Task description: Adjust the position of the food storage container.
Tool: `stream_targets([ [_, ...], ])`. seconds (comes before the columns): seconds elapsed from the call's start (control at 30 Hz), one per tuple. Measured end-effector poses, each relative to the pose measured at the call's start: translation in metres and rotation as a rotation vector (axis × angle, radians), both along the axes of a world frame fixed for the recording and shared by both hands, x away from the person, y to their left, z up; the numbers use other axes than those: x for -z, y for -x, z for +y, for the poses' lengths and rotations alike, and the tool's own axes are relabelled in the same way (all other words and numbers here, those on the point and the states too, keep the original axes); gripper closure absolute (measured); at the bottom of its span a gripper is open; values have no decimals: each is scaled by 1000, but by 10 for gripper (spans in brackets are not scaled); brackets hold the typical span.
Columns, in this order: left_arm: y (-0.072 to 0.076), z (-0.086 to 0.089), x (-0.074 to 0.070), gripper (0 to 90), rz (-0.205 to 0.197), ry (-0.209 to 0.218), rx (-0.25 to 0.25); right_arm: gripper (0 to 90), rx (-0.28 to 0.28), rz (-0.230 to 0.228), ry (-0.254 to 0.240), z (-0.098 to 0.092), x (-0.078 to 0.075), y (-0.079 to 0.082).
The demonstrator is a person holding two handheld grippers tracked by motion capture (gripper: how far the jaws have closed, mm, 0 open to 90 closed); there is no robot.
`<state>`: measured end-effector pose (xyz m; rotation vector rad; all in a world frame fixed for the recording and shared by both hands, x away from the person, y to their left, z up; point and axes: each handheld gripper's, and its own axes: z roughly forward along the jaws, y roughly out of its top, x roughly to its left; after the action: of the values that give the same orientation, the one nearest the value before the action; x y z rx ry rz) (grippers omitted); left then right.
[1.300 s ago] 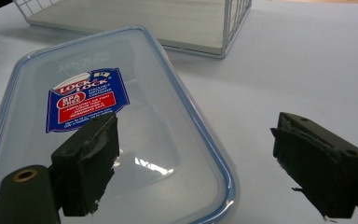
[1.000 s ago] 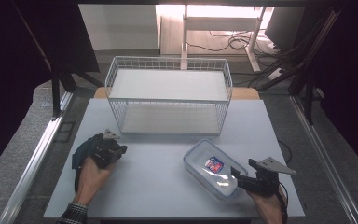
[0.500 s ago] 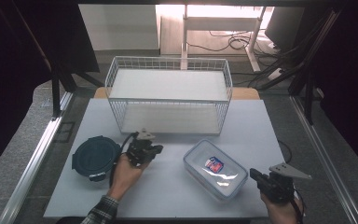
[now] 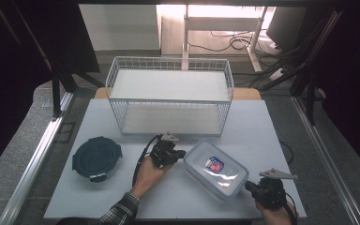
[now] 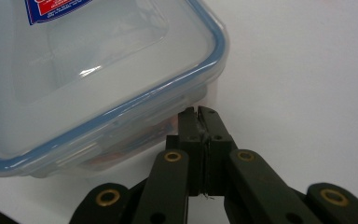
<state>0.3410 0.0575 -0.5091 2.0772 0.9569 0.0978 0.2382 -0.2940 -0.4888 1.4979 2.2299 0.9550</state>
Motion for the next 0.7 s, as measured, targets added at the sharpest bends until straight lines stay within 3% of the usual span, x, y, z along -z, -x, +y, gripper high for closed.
stream_targets([
  [0.13, 10, 10, 0, 899, 10, -7, -8, 878, -17, -8, -13, 7, 2, -16],
  [0.27, 21, 27, 5, 895, 39, 28, 7, 871, -38, -5, -31, 10, 3, -26],
  [0.37, 22, 39, 8, 892, 26, 11, -53, 863, -70, -2, -53, 17, 5, -35],
  [0.43, 13, 52, 11, 887, 22, 7, -134, 854, -102, -7, -43, 29, 6, -42],
  [0.5, 8, 56, 12, 880, 15, 7, -145, 851, -110, -7, -45, 33, 6, -45],
  [0.53, -1, 61, 13, 867, 23, 48, -152, 850, -122, -8, -39, 40, 6, -50],
  [0.57, -1, 61, 13, 862, 23, 48, -152, 850, -122, -8, -39, 40, 6, -50],
  [0.6, -4, 63, 14, 862, 32, 77, -141, 849, -125, -10, -35, 42, 6, -53],
  [0.63, -10, 68, 17, 861, 70, 131, -114, 849, -135, -13, -40, 47, 7, -58],
  [0.7, -9, 68, 19, 899, 79, 143, -128, 859, -139, -10, -38, 51, 7, -61],
])
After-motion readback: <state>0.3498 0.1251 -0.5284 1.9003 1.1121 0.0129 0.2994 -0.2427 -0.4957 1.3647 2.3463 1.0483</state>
